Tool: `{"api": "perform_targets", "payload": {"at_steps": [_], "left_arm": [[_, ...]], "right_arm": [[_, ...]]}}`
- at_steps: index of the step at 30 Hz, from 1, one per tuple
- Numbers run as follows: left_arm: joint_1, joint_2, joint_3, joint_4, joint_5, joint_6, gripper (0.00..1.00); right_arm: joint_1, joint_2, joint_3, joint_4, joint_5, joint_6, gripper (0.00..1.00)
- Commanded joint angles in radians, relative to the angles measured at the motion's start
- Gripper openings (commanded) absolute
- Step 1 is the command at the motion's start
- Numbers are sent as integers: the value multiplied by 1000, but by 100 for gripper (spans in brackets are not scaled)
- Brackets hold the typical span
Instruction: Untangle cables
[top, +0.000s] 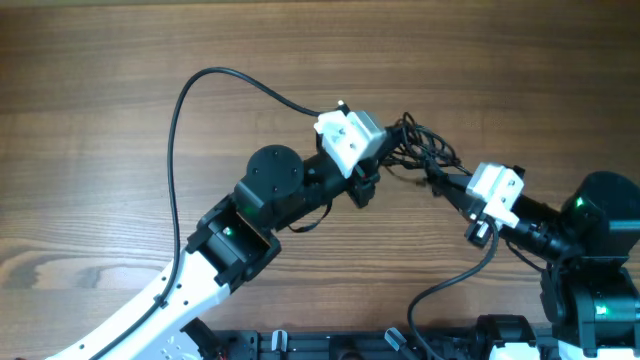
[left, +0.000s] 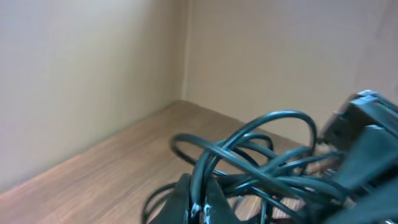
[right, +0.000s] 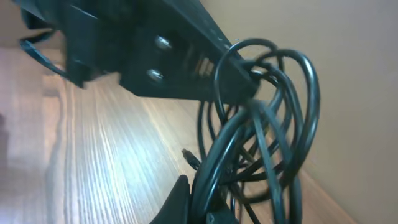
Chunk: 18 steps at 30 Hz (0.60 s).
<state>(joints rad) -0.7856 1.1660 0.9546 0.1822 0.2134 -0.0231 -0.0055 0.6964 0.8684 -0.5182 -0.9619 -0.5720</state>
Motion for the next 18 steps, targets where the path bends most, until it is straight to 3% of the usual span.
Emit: {"api": "perform_targets", "payload": {"at_steps": [1,7,12,18], "left_arm": [[4,0,9,-19,-283,-179,4],[6,0,9,-201,-613,-549,4],[38,0,9,-317,-611,-739,4],[38,0,9,-322,-583,-821,4]], "right_arm": [[2,-6,3,8,-138,-1,4],[2,-6,3,122,-251,36,4],[2,-6,3,403,-116,425,4],[2,-6,3,456,330,801,4]]}}
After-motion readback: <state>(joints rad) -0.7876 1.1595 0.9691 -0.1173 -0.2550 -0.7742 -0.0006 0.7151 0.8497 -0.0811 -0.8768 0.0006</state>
